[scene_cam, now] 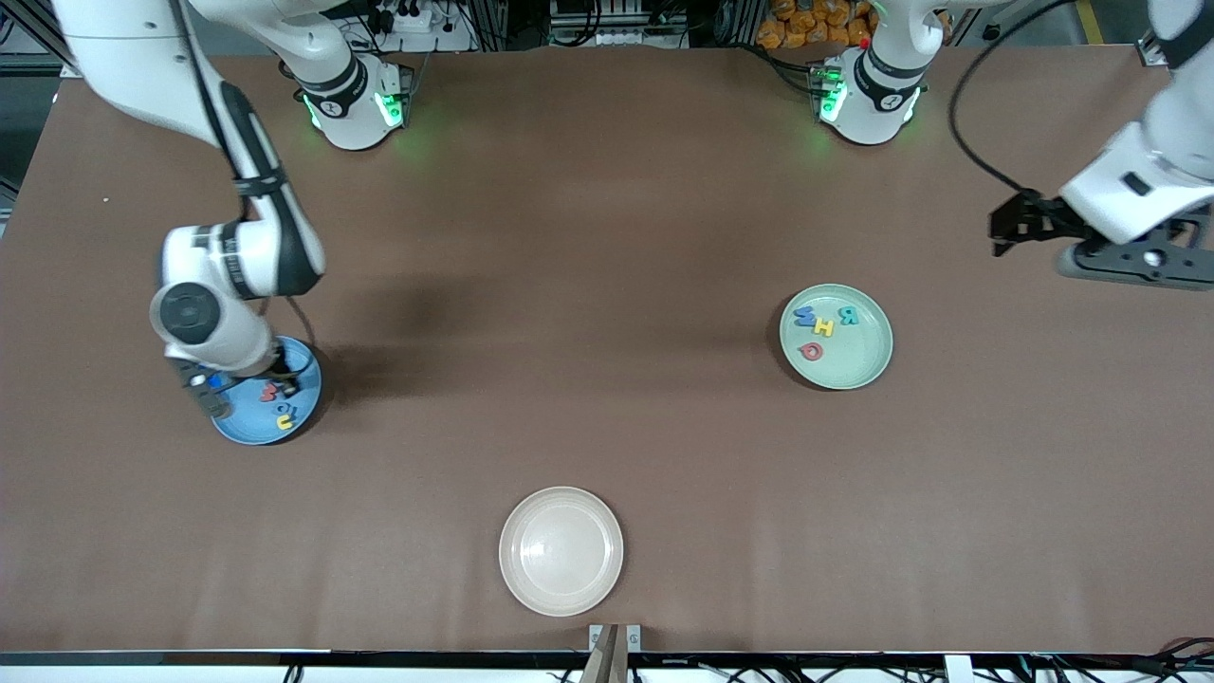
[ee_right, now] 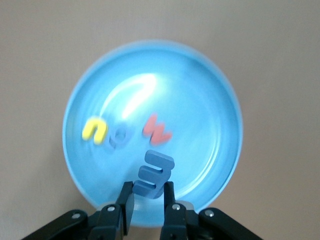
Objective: Sort upper and lower case letters into plates
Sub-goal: 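Lower the blue e onto the blue plate and open the right gripper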
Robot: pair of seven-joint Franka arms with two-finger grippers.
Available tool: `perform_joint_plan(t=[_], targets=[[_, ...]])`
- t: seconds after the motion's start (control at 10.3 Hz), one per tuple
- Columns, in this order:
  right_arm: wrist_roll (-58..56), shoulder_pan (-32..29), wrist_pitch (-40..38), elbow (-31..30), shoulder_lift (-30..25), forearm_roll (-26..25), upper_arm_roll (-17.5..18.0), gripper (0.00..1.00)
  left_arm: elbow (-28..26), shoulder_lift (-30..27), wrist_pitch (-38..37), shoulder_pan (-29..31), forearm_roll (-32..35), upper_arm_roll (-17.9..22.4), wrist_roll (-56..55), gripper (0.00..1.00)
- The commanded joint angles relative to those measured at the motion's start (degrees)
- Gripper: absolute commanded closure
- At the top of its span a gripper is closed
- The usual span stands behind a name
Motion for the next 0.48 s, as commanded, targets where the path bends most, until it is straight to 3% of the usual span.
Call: perform_joint_plan(t=[0.0, 0.19, 0.39], targets=[[-3.3, -0.9, -1.5, 1.5, 0.0, -1.2, -0.8, 0.01, -0.8, -1.2, -0.1, 0.5, -2.9, 1.9, -4.2, 0.0], [-6.2, -1.6, -1.8, 1.5, -0.4, -1.0, -0.7, 0.0, -0.6, -1.4, -0.4, 0.3, -3.2, 2.0, -3.5, 0.0], [-17.4, -4.6, -2.9, 1.3, -3.8, -0.5, -0.3, 0.0, -0.6, -1.7, -0.7, 0.4, -4.2, 2.0, -2.4, 0.0]])
